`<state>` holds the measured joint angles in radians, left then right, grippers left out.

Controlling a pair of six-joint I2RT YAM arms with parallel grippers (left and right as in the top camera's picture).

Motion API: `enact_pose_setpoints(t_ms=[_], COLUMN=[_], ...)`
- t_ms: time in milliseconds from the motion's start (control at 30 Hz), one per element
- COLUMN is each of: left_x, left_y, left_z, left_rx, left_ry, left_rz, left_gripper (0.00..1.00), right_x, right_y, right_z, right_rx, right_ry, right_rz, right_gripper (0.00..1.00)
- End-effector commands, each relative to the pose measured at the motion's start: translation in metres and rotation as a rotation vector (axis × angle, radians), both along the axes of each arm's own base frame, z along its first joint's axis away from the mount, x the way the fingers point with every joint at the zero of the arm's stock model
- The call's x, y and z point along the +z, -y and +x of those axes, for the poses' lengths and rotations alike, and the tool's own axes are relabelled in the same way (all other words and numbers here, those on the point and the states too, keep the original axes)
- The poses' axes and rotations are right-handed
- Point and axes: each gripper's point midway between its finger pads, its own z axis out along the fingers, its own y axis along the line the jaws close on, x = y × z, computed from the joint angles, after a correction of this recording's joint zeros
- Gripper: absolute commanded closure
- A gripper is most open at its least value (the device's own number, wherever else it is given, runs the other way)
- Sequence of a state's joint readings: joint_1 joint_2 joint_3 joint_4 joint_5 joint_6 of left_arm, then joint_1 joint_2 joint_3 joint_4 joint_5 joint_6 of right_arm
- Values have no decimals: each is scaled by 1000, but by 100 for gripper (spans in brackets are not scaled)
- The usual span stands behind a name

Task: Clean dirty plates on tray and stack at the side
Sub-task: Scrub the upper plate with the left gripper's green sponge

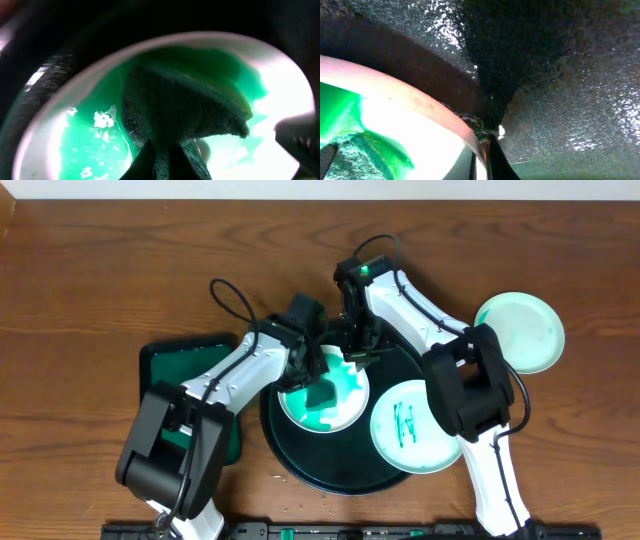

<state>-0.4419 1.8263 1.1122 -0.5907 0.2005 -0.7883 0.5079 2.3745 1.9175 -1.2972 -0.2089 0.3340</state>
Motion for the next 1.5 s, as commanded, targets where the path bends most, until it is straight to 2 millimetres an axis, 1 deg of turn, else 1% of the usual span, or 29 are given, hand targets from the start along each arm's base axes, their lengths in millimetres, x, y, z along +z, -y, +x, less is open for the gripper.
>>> enact_pose_setpoints(t_ms=[0,100,167,267,333,367,433,567,667,767,833,967,1000,1033,1100,1133,1233,1333,1367,1467], left_x=[-26,-23,-21,-20,-20,-21,-25,-27,-24,-20,-19,-18,-16,-9,-2,0,0,-2,-2,3], left_y=[-73,-92,-103,-109,-106,-101,-83,-35,-2,24,31,34,38,53,65,67,61,39,28,0], left_z=[-1,-8,-18,-32,-39,-42,-45,-40,-38,-37,-37,-35,-32,-26,-18,-15,-10,1,5,16], left_rx=[230,322,351,344,284,252,150,-52,-109,-137,-128,-70,-72,-84,-89,-79,-47,7,33,90], left_ry=[1,-5,-33,-85,-122,-140,-173,-157,-134,-118,-117,-123,-118,-102,-78,-71,-72,-60,-50,-16], left_rz=[308,402,457,493,483,460,366,148,14,-84,-104,-120,-149,-247,-320,-337,-337,-298,-271,-212], left_gripper=[93,93,93,93,93,93,93,93,93,93,93,93,93,93,93,93,93,93,93,93], right_x=[-11,-11,-11,-11,-11,-11,-11,-11,-11,-11,-11,-11,-11,-11,-11,-11,-11,-11,-10,-10], right_y=[32,33,32,32,32,32,32,31,32,33,33,33,33,33,33,33,33,31,31,30], right_z=[33,34,34,34,34,34,34,35,35,35,34,34,34,34,34,34,32,30,30,30], right_rx=[-166,-167,-166,-164,-162,-161,-157,-158,-155,-154,-154,-154,-155,-155,-155,-154,-147,-131,-131,-115], right_ry=[96,96,96,98,99,99,100,102,102,99,98,98,98,98,96,94,86,77,76,77], right_rz=[-118,-118,-117,-116,-115,-115,-114,-113,-111,-113,-114,-114,-113,-113,-113,-112,-106,-96,-94,-82], right_gripper=[99,99,99,99,99,99,99,99,99,99,99,99,99,99,99,99,99,99,99,99])
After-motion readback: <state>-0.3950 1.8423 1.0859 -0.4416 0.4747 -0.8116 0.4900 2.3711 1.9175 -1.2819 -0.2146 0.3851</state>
